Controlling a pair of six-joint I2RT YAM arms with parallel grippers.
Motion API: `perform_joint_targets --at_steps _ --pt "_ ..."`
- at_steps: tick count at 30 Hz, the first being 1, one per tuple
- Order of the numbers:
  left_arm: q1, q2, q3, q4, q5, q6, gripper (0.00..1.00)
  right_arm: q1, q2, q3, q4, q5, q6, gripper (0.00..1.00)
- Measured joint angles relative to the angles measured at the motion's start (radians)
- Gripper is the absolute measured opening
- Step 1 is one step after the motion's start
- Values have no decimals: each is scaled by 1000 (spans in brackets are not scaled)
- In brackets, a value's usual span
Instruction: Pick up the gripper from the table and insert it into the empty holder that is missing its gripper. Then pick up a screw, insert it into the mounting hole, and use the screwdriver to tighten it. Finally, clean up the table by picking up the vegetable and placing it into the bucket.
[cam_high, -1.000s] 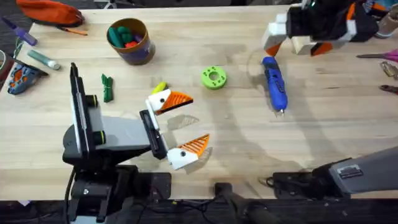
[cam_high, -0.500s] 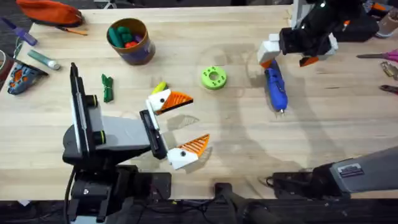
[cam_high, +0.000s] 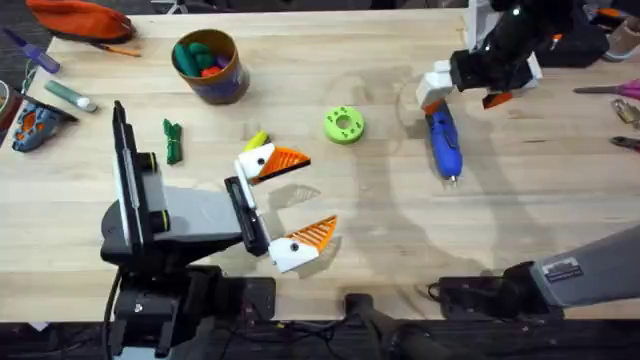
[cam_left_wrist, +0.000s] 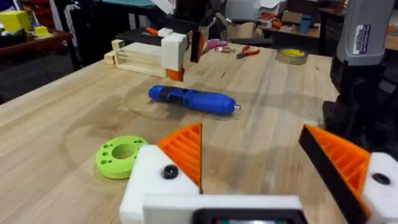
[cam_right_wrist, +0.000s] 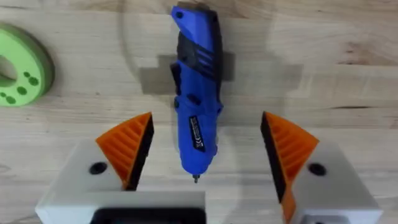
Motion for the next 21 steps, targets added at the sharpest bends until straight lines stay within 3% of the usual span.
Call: perform_joint_targets --at_steps 21 --pt "0 0 0 0 0 0 985 -1 175 0 42 -3 8 993"
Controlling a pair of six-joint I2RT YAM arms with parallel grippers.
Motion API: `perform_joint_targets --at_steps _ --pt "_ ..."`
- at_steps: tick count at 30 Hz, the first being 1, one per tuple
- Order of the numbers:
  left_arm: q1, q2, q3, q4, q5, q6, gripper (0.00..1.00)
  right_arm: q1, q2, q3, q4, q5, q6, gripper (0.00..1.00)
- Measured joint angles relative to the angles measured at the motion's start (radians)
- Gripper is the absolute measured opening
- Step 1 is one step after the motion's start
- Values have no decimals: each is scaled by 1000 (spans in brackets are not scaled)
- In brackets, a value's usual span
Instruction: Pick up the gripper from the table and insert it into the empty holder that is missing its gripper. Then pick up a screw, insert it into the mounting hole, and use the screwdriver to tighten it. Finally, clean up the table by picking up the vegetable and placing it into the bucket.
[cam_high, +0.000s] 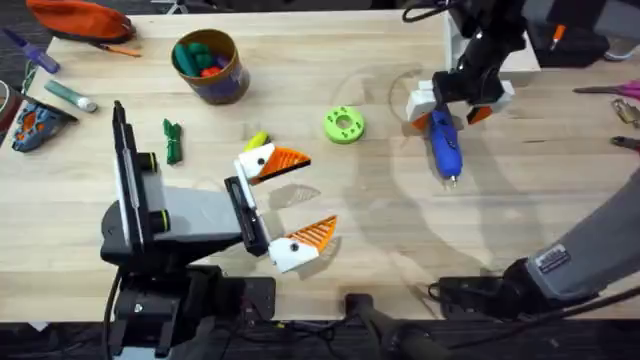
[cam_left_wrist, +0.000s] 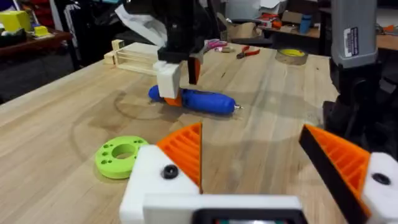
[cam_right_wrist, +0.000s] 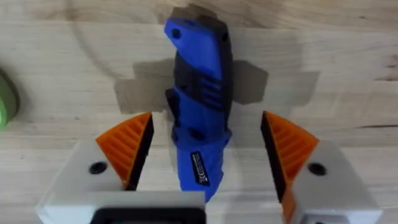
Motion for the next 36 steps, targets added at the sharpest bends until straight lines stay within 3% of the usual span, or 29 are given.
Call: perform_joint_targets --at_steps 12,36 --pt "0 0 0 0 0 0 986 -11 14 -86 103 -57 8 993" --pt "0 0 0 0 0 0 985 -17 14 -90 142 -67 11 992"
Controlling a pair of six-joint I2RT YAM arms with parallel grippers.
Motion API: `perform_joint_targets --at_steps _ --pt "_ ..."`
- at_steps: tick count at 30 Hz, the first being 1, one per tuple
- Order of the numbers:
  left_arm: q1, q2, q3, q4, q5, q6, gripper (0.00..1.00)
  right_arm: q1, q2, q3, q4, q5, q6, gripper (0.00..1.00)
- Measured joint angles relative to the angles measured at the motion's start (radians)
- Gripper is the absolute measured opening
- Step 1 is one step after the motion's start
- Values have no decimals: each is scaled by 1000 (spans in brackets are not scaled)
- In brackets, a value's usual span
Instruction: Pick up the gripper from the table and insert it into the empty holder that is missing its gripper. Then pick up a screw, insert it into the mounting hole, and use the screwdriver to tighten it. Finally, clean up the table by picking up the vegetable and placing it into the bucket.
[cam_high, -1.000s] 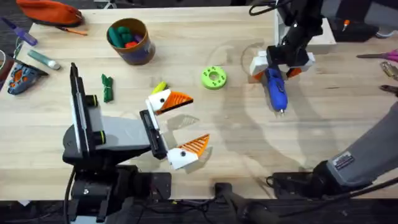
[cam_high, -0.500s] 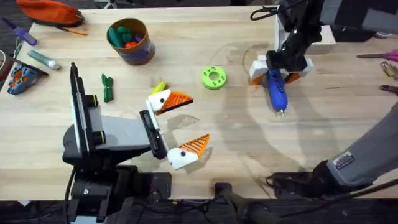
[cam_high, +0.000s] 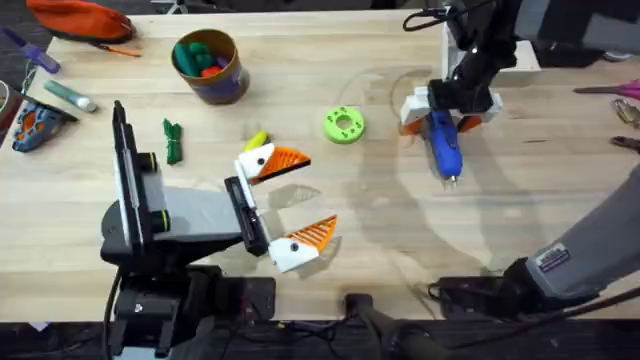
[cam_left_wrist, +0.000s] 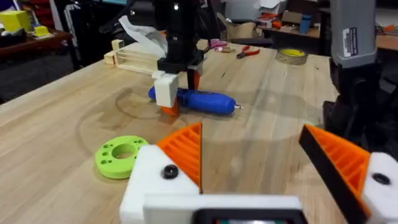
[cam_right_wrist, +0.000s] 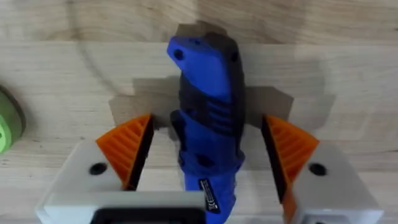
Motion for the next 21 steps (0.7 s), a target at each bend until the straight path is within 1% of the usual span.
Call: perform_joint_targets --at_steps 6,8,9,12,15,18,19,21 --pt "0 0 0 0 0 0 987 -1 -4 -7 8 0 0 983" --pt "0 0 0 0 0 0 987 -1 -10 -16 19 3 -1 933" --pt "0 0 0 0 0 0 987 -1 -11 -18 24 3 -2 885" --pt "0 0 0 0 0 0 987 -1 -13 -22 39 7 -12 624" --pt "0 0 0 0 0 0 987 -3 -13 -23 52 20 -24 309" --pt "0 0 0 0 0 0 987 -8 -13 -27 70 22 -26 40" --pt "0 0 0 0 0 0 987 -8 -13 -28 71 19 -25 22" --pt "0 0 0 0 0 0 987 -8 -13 -28 70 19 -26 25"
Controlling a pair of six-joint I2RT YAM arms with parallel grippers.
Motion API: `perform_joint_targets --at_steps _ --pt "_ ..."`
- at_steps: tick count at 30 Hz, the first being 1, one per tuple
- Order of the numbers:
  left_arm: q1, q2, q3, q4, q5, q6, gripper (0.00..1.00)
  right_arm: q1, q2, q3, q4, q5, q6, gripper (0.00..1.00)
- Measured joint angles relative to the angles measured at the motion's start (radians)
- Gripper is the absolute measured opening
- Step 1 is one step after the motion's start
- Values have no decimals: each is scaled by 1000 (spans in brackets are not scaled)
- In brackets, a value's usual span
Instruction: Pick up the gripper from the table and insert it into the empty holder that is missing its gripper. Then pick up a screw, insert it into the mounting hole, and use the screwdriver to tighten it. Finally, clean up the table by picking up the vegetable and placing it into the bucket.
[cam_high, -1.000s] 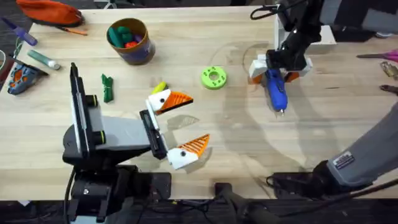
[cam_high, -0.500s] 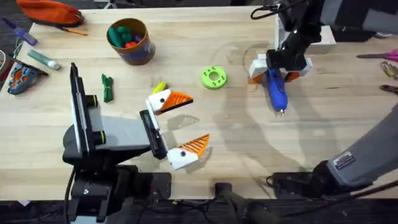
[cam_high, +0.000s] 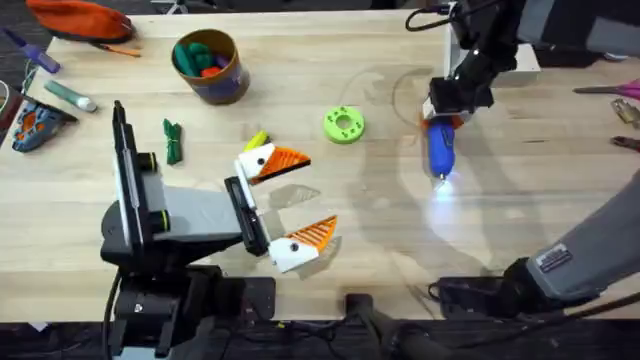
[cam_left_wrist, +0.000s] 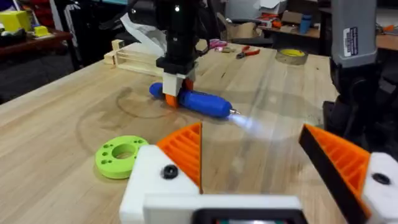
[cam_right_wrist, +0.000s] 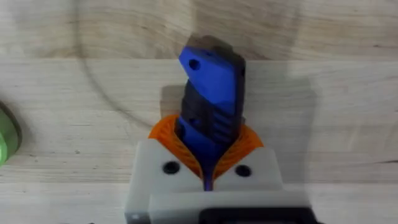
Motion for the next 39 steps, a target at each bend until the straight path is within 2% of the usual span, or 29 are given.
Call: perform_joint_targets --at_steps 16,20,30,39 --pt "0 0 0 0 0 0 986 1 -22 -12 -1 -8 -1 24" --pt "0 0 0 0 0 0 985 2 -117 -30 -10 -18 0 24" --pt "0 0 0 0 0 0 987 2 -487 -30 9 -73 2 24" --pt "0 0 0 0 0 0 987 2 -587 -30 35 -206 3 24"
